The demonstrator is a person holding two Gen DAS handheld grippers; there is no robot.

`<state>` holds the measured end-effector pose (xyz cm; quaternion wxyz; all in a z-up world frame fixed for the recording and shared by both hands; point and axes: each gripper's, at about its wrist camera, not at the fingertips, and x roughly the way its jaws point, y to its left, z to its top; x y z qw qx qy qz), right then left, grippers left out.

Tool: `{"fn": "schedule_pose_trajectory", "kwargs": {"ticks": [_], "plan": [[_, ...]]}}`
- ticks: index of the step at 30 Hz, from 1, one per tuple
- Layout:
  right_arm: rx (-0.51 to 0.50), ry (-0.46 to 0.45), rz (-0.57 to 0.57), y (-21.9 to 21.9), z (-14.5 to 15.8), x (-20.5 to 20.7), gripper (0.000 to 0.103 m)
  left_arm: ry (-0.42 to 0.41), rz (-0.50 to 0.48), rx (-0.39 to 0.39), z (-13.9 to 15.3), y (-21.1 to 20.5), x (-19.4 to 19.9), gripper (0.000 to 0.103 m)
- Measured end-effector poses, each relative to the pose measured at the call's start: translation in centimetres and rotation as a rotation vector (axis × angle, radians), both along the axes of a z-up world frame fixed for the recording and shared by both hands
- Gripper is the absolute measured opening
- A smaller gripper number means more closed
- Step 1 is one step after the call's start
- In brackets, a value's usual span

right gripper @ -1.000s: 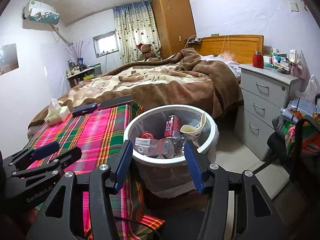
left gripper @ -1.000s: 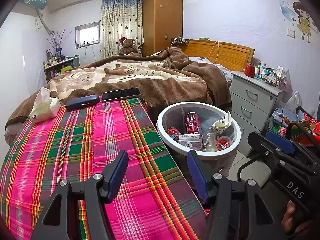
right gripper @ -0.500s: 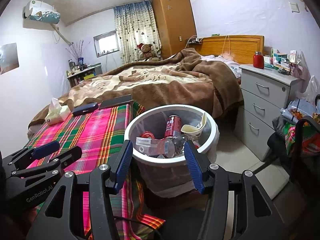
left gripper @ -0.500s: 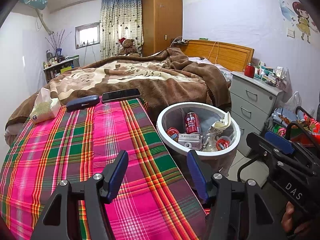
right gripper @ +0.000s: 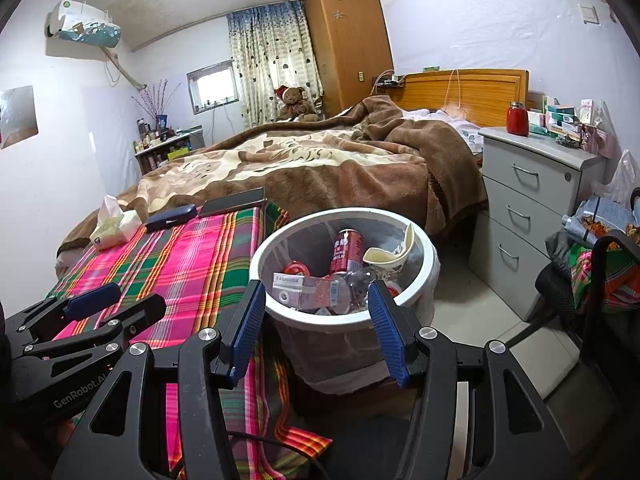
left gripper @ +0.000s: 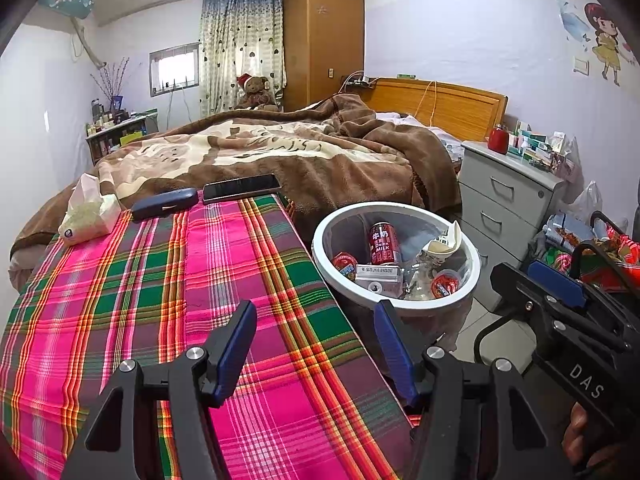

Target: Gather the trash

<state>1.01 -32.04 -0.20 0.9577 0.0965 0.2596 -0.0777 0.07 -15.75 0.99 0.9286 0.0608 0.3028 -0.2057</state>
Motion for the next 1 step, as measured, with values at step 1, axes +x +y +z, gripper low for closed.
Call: {"fn": "schedule_pose_trajectory", "kwargs": {"ticks": [1], "plan": [[-0.002,0.0,-0.001,-0.04,-0.01,0.05,0.055,0.001,0.001,0.001,-0.01,-0.03,0.02,0.061]]}}
